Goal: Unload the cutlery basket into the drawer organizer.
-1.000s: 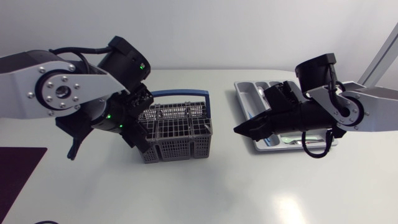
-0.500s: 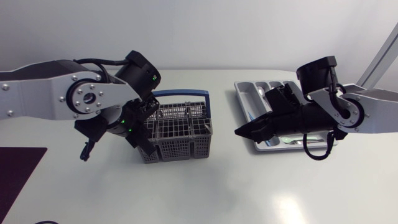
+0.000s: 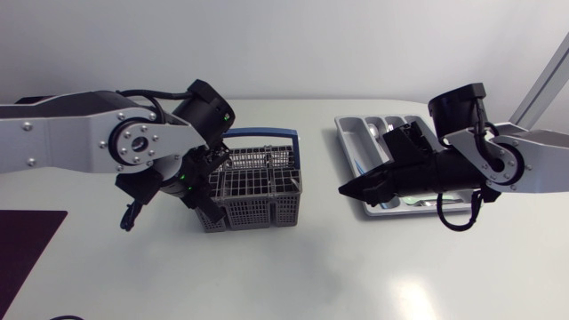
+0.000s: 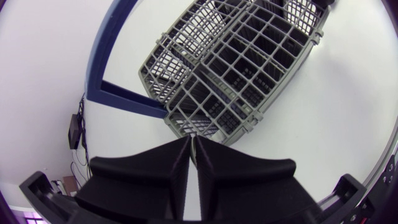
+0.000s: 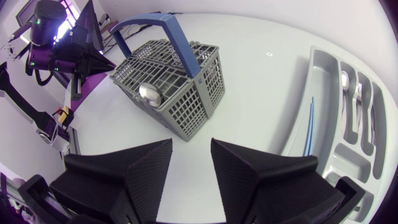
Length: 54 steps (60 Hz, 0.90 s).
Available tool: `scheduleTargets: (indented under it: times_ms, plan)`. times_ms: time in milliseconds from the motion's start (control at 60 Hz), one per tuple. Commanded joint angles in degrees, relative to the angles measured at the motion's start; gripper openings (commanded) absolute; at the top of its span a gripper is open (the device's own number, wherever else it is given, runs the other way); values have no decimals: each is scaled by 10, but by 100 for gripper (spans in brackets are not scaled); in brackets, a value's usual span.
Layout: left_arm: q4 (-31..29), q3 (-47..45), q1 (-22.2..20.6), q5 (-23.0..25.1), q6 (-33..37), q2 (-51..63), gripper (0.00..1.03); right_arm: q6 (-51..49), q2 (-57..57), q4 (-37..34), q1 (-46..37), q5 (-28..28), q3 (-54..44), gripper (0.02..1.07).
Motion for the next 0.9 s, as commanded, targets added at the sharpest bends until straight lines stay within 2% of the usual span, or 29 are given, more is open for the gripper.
scheduleTargets:
  times_ms: [0,533,883]
  plan:
    - [-5,-4,6,-10,-6,-17,5,-10,-9,-7,-3,-5,-12,50]
    - [-98,78,-8,-17,14,-89,5,-20,-27,-14,-3,-9,-15,50]
    - [-142,160,-34,-16,17,-137,5,-64,-156,0,14,13,-53,53]
